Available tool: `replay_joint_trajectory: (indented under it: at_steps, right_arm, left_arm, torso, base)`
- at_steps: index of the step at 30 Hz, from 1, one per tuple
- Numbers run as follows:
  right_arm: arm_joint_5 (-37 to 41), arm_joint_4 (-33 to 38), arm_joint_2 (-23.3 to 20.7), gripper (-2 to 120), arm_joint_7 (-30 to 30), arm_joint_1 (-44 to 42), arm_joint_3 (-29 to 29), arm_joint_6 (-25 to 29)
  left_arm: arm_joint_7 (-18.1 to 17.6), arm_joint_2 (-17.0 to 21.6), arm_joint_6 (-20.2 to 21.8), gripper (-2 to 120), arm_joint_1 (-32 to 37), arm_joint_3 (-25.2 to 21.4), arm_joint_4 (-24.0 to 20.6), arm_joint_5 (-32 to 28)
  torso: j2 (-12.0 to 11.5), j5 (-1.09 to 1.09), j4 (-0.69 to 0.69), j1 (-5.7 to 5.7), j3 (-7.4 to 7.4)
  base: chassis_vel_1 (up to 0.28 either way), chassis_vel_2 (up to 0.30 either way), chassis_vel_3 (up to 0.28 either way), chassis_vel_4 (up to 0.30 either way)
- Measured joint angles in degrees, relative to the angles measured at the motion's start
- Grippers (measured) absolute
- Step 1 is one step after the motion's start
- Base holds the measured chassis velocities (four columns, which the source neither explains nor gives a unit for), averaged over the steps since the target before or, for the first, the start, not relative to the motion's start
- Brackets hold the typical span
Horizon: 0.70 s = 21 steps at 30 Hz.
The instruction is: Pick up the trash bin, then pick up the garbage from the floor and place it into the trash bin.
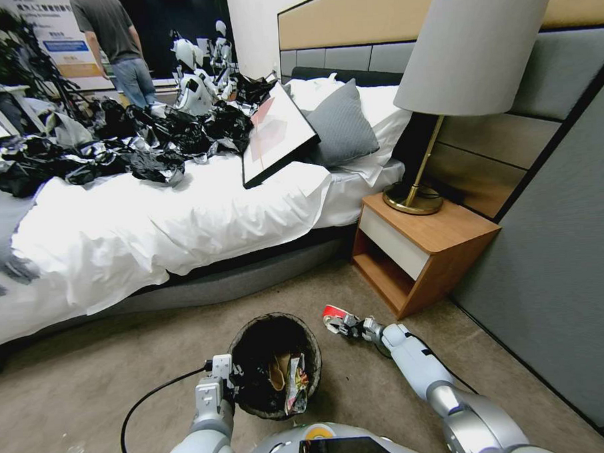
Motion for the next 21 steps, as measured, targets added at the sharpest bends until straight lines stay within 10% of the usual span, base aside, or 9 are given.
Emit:
replay_joint_trajectory:
  at_steps: [11, 21]
  right_arm:
    - [6.07, 7.37, -0.81, 0, 1.90, -3.54, -0.51, 1.07]
    - [24.08, 33.09, -2.52, 0, 4.51, -13.05, -1.39, 2.62]
  left_arm:
    - [-0.04, 0.17, -0.04, 0, -0.30, 0.05, 0.29, -0.25]
    - [-0.08, 1.08, 0.68, 0, -0.72, 0.06, 1.11, -2.11]
  torso:
    - [0.00, 0.00, 0.01, 0.00, 0.00]
    - [0.00, 0.00, 0.01, 0.00, 0.00]
  base:
    - [0.000, 0.000, 0.000, 0.000]
    - [0.000, 0.000, 0.000, 0.000]
